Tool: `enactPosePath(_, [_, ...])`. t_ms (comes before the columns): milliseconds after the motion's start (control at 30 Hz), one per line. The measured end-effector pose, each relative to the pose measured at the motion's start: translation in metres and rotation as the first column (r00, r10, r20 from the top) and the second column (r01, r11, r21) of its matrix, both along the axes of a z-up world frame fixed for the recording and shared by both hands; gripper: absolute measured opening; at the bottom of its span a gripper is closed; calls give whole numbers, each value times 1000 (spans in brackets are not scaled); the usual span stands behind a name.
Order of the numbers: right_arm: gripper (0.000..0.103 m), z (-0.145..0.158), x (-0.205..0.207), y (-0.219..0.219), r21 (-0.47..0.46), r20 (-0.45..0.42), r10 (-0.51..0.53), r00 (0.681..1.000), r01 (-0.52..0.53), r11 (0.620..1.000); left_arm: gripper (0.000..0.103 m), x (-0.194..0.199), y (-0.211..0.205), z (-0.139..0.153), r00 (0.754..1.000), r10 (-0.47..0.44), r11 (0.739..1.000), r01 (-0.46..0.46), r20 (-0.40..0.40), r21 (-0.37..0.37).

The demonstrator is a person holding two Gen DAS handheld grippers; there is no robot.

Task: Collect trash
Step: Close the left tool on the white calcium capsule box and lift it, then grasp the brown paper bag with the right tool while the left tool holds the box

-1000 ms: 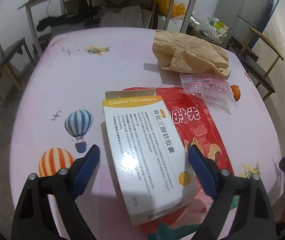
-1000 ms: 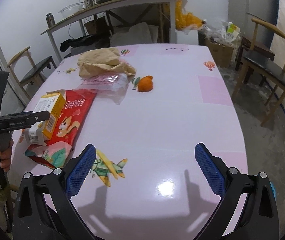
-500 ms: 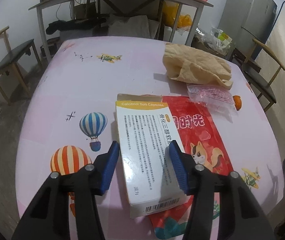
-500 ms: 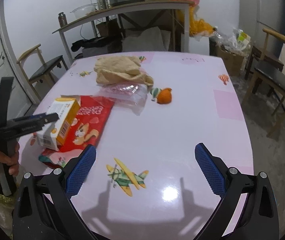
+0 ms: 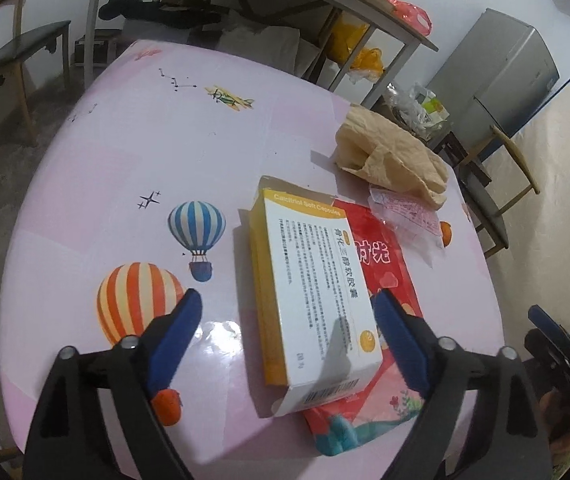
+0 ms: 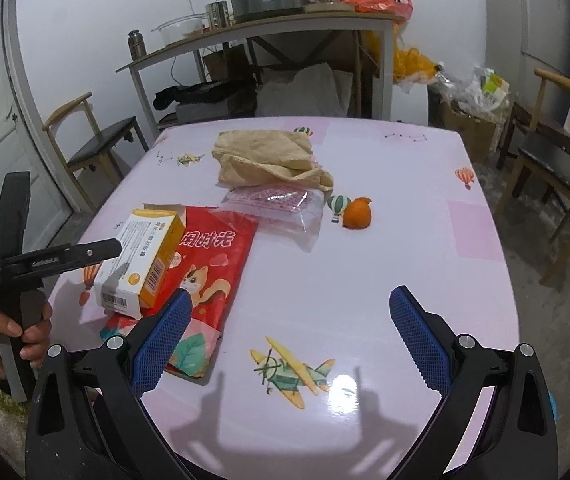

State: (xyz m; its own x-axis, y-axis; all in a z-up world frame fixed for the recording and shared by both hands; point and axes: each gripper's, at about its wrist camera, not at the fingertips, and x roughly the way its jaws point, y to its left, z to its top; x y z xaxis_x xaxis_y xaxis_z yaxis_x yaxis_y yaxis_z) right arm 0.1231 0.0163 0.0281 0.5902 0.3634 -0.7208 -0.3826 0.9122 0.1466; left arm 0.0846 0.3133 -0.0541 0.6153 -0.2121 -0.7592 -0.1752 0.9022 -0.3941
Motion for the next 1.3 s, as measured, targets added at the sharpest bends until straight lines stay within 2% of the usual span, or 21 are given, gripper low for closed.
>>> enactPosePath(167, [95,-9,5,4,5,-30,4,1000,-4,1000,92,6,-15,2,1000,-24,999,25,-16,41])
enactPosePath(300, [95,-12,9,5,17,-44,4,999,-3,1000,92,21,-40,0,998,-37,986,44,-45,162])
enactPosePath(400, [95,-13,9,2,18,-45,-6,999,7,1000,92,29,-60,-1,997,-56,945,67,-44,321])
enactPosePath(433, [95,-13,9,0,18,-45,-9,999,10,1000,92,31,-70,-3,997,-73,914,83,-39,396])
enactPosePath(533, [95,-12,9,-5,19,-43,-20,999,20,1000,91,33,-79,-10,993,-102,877,115,-54,466])
enactPosePath(633, [95,-10,10,-10,11,-31,-23,999,23,1000,80,33,-75,-17,992,-98,884,121,-76,451])
enactPosePath(833, [95,-2,20,-4,-19,7,22,1000,-22,1000,78,27,-65,-19,994,-87,897,105,-60,430])
enactPosePath(1067, [91,8,44,20,-42,39,144,989,-142,989,77,16,-51,-18,997,-71,909,83,-44,408])
enactPosePath(1300, [89,12,90,48,-66,49,250,967,-247,967,77,5,-32,-18,998,-64,951,69,-25,302])
